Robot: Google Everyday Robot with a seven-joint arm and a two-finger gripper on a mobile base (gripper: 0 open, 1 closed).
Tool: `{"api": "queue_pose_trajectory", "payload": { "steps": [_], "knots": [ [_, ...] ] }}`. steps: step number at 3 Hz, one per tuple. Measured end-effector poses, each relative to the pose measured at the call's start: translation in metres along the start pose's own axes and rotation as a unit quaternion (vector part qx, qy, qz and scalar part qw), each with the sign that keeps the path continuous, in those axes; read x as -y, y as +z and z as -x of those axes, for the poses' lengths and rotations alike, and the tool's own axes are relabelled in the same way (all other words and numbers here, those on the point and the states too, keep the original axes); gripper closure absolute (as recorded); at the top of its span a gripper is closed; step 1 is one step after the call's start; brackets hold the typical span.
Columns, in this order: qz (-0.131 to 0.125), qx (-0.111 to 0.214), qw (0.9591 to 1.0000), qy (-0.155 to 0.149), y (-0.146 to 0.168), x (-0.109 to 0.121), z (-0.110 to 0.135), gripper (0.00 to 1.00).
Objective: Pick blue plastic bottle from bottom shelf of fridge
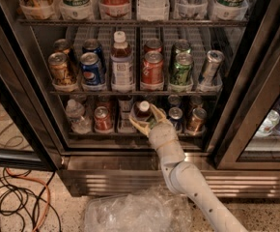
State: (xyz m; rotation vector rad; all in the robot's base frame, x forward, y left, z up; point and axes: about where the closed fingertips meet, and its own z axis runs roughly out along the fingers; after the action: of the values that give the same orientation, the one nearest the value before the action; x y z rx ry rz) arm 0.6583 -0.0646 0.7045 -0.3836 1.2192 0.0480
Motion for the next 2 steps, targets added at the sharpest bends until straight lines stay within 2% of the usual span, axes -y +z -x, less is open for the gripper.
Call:
{"api": "queue_pose_trajectory", "payload": {
  "steps": [1,2],
  "knots": [
    [0.032,0.003,0.9995,0.001,-0.0162,-0.0204,0.0192,1.0],
    [0.068,-0.03,0.9955,0.058,-0.0238,-0.0298,0.0283,1.0]
  ]
}}
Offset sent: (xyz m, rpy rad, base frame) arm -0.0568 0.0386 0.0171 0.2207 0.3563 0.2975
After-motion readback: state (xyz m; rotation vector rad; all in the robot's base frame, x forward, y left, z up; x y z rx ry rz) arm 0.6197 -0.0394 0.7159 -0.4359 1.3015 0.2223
